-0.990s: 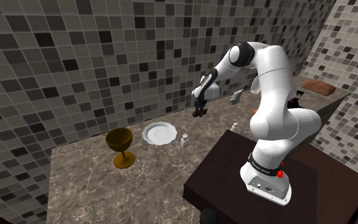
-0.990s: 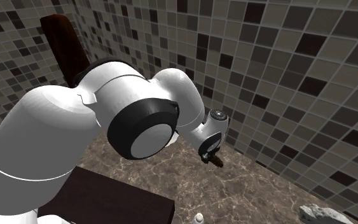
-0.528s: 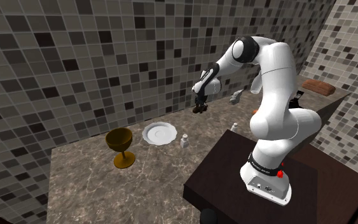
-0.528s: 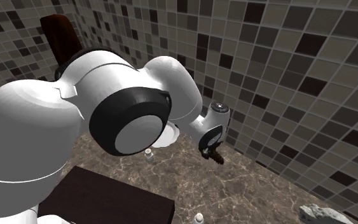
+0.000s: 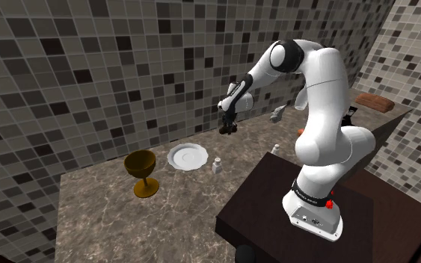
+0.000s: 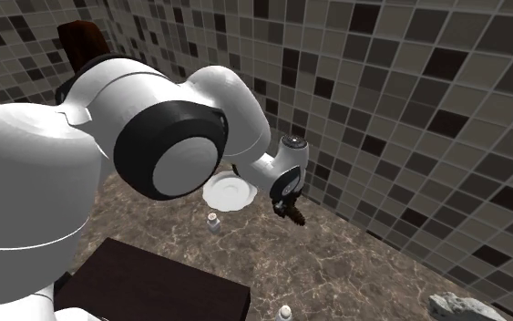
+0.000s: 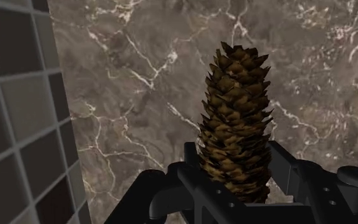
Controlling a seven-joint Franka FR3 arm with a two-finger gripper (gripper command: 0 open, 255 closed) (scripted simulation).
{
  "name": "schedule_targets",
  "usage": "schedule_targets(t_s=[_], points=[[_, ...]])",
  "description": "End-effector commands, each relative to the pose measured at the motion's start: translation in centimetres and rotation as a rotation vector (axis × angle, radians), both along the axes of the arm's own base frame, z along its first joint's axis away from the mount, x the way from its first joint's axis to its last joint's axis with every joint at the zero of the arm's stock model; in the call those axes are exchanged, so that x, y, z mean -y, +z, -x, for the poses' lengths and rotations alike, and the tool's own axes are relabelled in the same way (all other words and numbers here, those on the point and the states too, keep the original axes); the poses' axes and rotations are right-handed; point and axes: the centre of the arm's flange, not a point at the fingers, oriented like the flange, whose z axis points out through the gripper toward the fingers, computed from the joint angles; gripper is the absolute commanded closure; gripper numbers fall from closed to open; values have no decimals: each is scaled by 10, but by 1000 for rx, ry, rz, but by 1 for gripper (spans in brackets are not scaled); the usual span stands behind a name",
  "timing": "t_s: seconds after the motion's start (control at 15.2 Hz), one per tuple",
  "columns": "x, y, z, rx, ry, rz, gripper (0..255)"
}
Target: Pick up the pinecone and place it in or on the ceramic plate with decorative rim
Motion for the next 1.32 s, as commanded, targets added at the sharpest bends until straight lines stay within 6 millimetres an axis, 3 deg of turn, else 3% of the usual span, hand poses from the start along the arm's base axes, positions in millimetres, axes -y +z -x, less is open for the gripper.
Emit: schedule_targets(t_s=[0.0, 1.25], points=[[-28, 2, -9, 0, -1, 0, 255], [-264, 2, -93, 0, -1, 0, 255]])
